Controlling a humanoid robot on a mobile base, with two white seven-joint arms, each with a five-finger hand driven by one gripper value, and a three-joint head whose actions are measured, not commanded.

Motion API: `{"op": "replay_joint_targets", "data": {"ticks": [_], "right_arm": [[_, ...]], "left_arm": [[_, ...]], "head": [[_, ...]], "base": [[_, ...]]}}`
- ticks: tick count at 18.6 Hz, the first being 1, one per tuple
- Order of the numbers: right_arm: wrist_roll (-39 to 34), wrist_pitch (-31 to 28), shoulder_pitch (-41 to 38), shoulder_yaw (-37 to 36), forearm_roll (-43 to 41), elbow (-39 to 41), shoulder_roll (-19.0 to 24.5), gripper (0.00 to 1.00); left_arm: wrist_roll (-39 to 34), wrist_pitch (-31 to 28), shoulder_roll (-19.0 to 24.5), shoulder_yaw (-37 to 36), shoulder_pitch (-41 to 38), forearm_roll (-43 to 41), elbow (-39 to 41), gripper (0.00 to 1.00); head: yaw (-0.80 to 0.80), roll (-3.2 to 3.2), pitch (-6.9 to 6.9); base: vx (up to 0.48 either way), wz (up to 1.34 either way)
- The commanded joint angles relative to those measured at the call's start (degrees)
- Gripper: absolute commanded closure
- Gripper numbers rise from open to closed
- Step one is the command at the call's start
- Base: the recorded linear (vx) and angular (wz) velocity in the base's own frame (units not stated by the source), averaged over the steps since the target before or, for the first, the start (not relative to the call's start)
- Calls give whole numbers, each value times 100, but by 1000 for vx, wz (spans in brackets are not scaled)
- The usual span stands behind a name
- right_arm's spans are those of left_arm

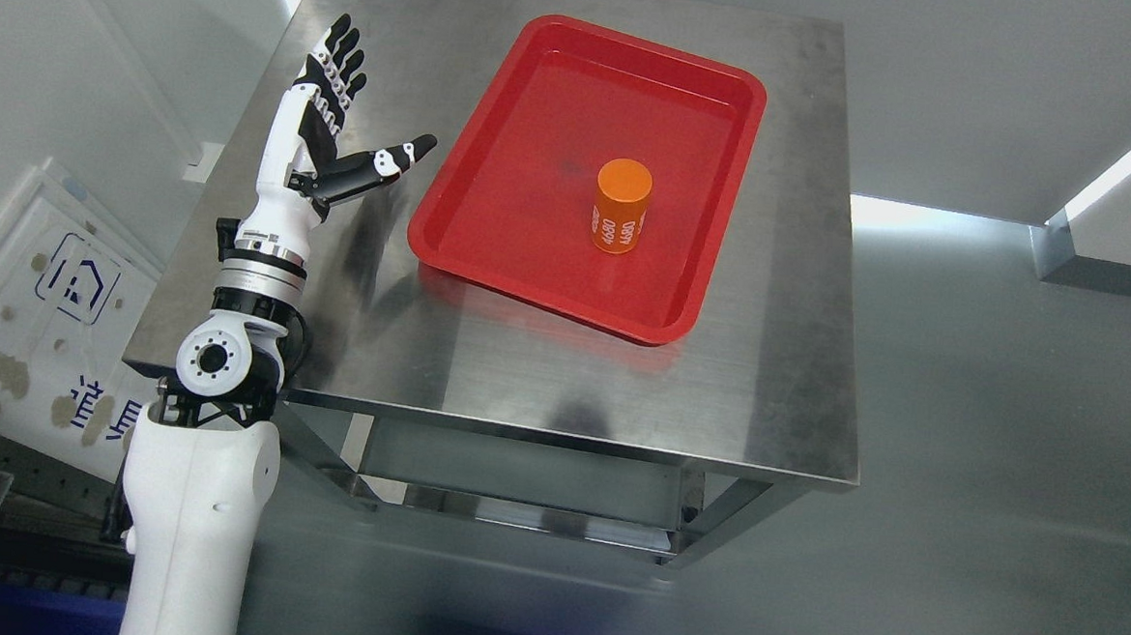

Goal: Grab orange capacitor from left shelf to right desk

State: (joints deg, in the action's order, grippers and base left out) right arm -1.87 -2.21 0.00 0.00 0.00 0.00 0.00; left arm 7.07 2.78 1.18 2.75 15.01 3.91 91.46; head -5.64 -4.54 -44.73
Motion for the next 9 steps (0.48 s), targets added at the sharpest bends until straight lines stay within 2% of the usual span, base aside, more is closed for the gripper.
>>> {"op": "replay_joint_targets", "data": {"ticks": [1, 9], "right_arm": [[2, -34, -9, -62, 0, 193, -100, 0], [2, -34, 0, -62, 0, 193, -100, 0]], "left_arm": [[5, 3, -18, 402, -367, -137, 347, 0], [31, -50, -18, 384, -297, -145, 338, 0]], "head": [[0, 0, 0], [0, 0, 0]], "base": [[0, 0], [0, 0]]}}
